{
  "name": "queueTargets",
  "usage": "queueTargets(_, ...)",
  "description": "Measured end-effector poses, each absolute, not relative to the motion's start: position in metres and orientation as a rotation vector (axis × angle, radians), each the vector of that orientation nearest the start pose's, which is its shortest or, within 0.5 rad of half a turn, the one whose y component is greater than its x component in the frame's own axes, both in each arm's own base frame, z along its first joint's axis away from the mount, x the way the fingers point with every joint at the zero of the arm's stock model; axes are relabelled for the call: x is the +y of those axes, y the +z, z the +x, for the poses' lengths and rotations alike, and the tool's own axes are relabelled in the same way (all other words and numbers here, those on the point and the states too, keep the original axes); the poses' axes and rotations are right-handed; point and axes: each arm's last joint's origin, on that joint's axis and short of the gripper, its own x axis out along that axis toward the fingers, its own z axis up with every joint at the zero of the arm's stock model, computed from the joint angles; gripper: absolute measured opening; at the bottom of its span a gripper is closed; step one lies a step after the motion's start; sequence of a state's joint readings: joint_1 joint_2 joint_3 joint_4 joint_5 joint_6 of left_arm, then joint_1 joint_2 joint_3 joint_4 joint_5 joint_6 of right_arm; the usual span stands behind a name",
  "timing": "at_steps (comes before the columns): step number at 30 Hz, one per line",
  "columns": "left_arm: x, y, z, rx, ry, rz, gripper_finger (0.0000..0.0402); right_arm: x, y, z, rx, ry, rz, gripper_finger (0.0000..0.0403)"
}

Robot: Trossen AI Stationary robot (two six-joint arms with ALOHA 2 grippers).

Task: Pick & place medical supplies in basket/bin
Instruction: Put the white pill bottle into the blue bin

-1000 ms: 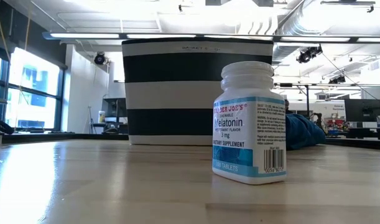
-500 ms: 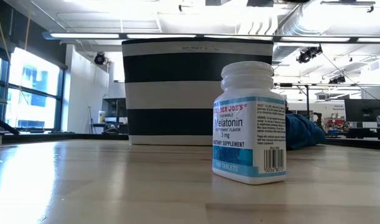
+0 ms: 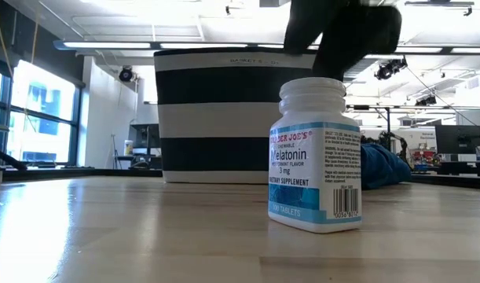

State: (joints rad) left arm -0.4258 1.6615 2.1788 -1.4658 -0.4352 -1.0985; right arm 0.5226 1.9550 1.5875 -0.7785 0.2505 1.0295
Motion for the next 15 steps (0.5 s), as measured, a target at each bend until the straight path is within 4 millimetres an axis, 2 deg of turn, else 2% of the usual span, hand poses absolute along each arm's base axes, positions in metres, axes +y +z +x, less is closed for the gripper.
queueTargets(9,-0.105,0.463,0.262,0.739,0.462,-0.614,0.0188,0.187,0.227,0.365,1.05,-0.34,0.526,0.0311)
queueTargets(15,-0.106,0.463,0.262,0.758,0.442,-0.626,0.0188,0.191,0.212,0.37,1.059,-0.358,0.52,0.0331)
